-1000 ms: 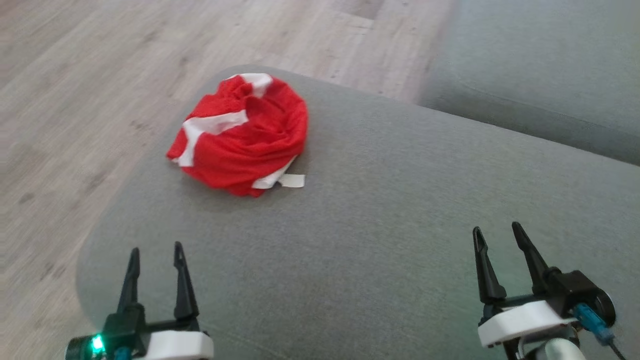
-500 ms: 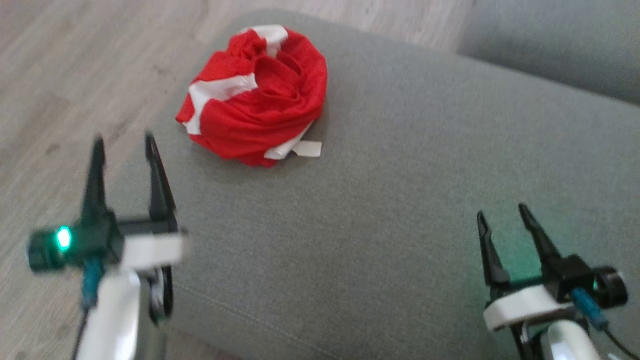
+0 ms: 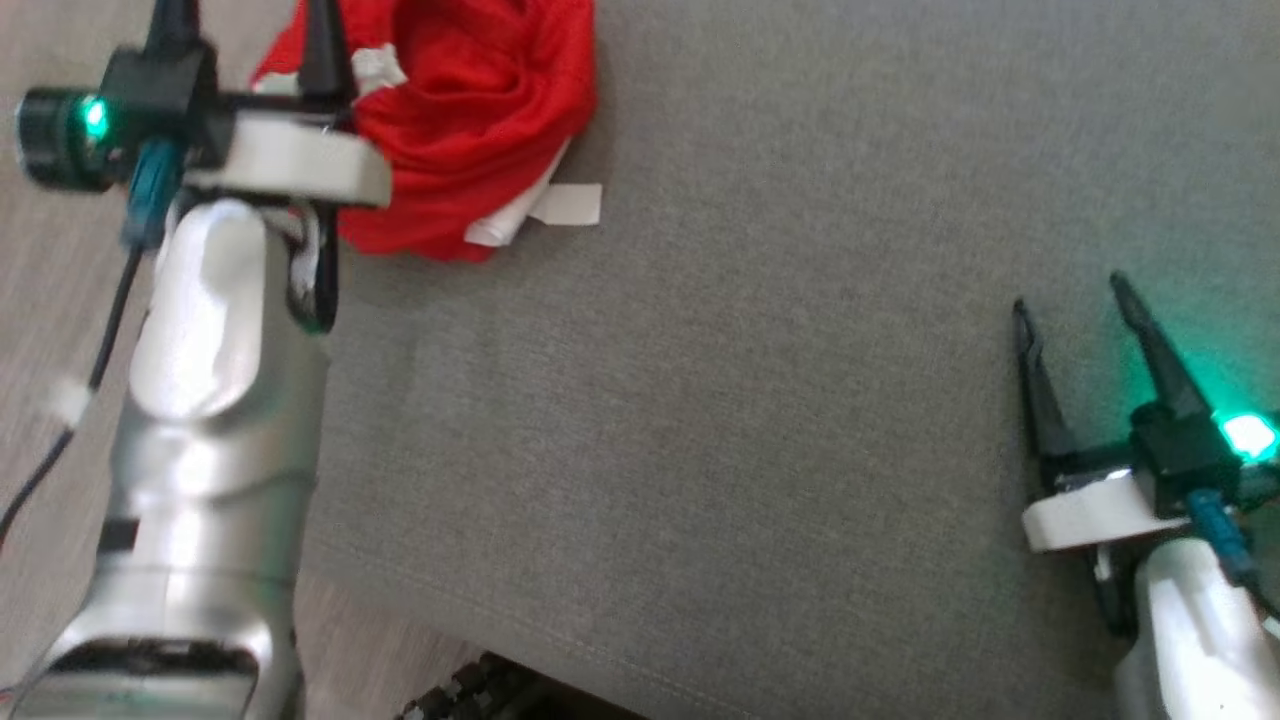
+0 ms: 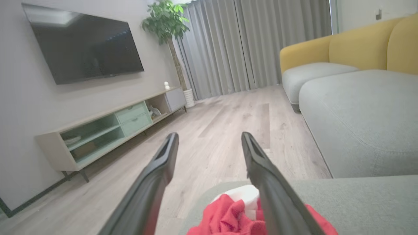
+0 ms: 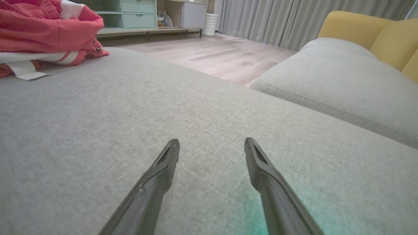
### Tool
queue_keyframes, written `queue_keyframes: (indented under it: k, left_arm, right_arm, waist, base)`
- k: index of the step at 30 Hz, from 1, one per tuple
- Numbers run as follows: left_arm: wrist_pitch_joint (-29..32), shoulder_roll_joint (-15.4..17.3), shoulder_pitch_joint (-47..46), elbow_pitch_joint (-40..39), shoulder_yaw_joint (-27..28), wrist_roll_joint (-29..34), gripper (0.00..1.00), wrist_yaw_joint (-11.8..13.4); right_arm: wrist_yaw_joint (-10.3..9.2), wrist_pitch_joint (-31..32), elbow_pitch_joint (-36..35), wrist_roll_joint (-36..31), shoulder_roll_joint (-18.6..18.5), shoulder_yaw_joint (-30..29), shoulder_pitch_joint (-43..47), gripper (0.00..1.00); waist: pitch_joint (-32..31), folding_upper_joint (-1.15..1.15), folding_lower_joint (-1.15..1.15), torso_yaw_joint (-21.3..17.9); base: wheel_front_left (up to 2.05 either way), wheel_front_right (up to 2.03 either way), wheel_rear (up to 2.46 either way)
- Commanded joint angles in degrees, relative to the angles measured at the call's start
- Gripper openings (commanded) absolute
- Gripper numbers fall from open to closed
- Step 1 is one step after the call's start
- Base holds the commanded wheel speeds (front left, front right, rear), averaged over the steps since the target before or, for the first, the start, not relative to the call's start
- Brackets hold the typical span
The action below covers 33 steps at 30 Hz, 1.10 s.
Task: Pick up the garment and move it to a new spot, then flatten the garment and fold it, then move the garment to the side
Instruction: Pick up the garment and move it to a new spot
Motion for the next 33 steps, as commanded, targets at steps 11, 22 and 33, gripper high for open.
queue_keyframes:
  k: [11, 22, 33]
  left_arm:
    - [3.01, 0.95, -8.16, 18.67, -1.71, 0.62, 1.00, 3.66]
    - [-0.03, 3.58, -10.31, 24.28, -4.00, 3.02, 0.00, 6.90]
    - [-0.22, 8.81, -11.31, 7.37, -7.14, 4.75, 0.00, 2.95]
  right_arm:
    - [-0.04, -0.28, -2.27, -1.20, -1.49, 1.10, -2.23, 1.00]
    - [-0.04, -0.28, -1.52, -0.61, -0.32, 1.29, -2.10, 1.00]
    - [-0.04, -0.28, 0.38, 5.09, 1.46, 4.51, -2.20, 1.00]
  waist:
    - [7.80, 0.00, 0.00, -3.89]
    - [4.76, 0.00, 0.00, -5.58]
    - [-7.70, 0.00, 0.00, -14.36]
  base:
    - [0.00, 0.00, 0.00]
    - [0.00, 0.00, 0.00]
    - [0.00, 0.00, 0.00]
